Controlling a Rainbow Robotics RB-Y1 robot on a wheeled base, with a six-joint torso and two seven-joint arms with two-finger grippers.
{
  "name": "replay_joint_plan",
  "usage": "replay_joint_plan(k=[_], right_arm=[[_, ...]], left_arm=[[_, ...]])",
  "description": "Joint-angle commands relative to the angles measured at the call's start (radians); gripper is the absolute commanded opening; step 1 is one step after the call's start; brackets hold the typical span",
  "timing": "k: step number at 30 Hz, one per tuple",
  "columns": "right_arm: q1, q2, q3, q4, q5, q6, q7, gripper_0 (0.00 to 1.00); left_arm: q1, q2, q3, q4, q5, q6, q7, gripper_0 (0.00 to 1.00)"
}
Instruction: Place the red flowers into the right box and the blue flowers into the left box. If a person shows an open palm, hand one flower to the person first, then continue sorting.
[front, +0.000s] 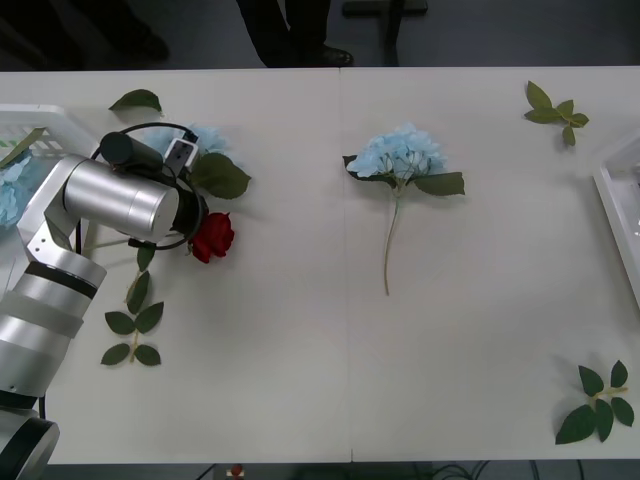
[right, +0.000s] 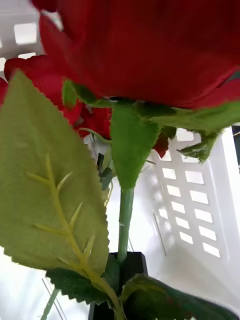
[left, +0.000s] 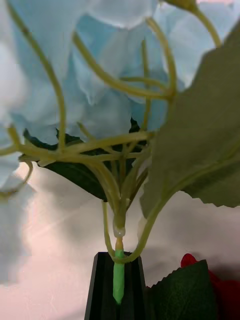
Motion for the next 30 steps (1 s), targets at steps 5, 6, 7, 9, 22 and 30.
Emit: replay_joint_plan(k=[5, 6, 7, 9, 22, 30], right_arm=[[-0.024, -0.044, -0.004, -0.028, -0.024, -0.003, 0.078, 0.98], [-0.024, -0.046, -0.004, -0.031, -0.030, 0.000, 0.082, 1.00], [-0.024, -0.046, -0.006, -0.038, -0.034, 0.008, 0.087, 1.00], [-0.020, -0.044, -0.006, -0.067, -0.047, 0.032, 0.093, 1.00], [0.045, 0.172, -0.089, -0.526, -0.208, 0.382, 0.085, 1.00], [0.059, 0.339, -0.020, -0.686, -0.261, 0.477, -0.100, 1.00]], left_arm=[[-0.016, -0.015, 0.093, -0.266, 0.032, 0.209, 0.046, 0.00], [-0.016, -0.014, 0.102, -0.295, 0.035, 0.238, 0.051, 0.00], [-0.017, -0.015, 0.109, -0.326, 0.038, 0.267, 0.054, 0.00], [-0.017, -0.015, 0.125, -0.381, 0.051, 0.318, 0.065, 0.00], [-0.017, -0.014, 0.221, -0.559, 0.169, 0.504, 0.117, 0.00], [-0.017, -0.014, 0.205, -0.545, 0.143, 0.500, 0.138, 0.00]])
